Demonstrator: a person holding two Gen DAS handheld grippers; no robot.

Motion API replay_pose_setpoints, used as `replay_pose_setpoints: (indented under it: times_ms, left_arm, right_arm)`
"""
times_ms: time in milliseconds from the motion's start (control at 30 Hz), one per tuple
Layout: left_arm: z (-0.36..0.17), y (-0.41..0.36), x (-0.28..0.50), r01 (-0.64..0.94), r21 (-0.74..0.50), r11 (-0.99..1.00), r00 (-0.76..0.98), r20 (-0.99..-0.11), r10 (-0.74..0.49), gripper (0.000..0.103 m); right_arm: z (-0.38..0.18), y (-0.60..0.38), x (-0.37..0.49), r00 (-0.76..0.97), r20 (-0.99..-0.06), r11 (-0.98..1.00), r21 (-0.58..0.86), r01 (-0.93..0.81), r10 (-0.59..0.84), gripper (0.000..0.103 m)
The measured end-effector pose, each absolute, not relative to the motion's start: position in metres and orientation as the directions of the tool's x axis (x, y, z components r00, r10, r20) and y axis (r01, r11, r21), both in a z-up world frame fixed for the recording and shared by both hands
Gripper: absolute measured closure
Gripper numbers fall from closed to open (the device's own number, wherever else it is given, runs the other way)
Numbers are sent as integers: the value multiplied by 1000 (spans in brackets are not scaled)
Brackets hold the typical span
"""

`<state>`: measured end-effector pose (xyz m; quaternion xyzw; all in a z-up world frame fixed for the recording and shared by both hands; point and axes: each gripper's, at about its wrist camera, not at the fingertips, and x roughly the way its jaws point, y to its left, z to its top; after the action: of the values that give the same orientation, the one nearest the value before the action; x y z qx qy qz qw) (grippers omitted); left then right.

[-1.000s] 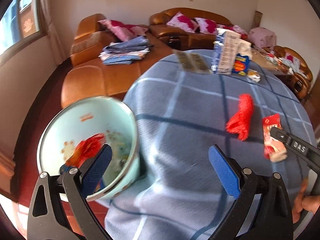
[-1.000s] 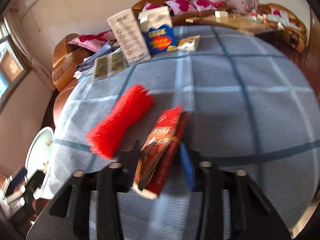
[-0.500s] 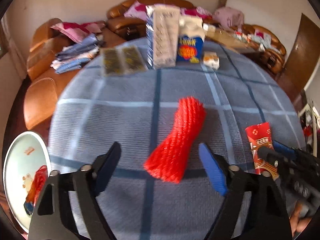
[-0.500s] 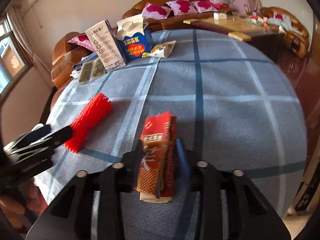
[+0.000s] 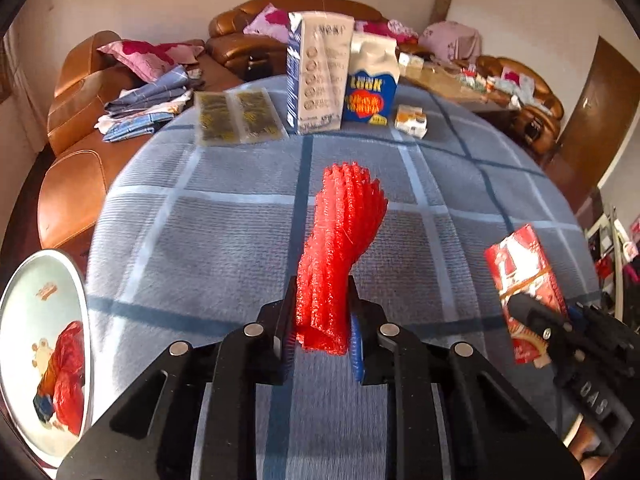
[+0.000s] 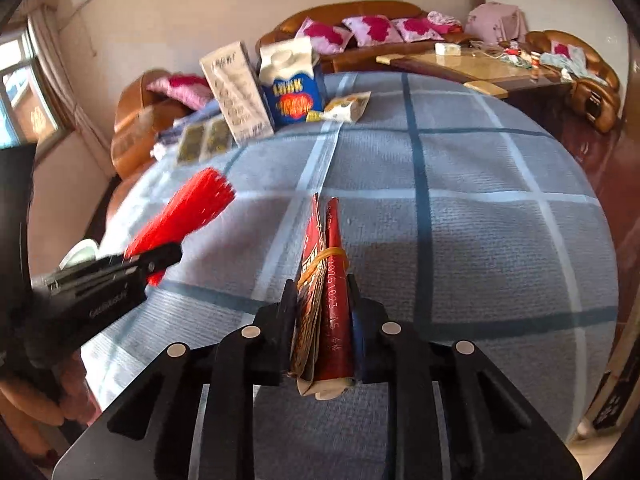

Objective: Collect trash
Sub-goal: 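Carry the red mesh net and red snack wrapper over the blue bin with both tools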

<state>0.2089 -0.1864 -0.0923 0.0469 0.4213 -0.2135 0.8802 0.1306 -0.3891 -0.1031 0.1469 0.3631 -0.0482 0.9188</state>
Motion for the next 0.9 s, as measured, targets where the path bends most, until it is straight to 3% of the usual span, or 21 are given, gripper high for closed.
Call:
replay_pose_setpoints:
  times_ms: [567, 900]
  left_arm:
    - [-57, -112, 147, 288, -66, 955, 676, -693, -251, 82]
    - [-47, -71, 117, 232, -50, 971, 718, -665, -206, 82]
  right_arm:
    - [-76, -338, 95, 777, -627, 956, 256, 143, 52, 78]
    - [-63, -296, 74, 798, -602, 982, 160, 96, 20, 78]
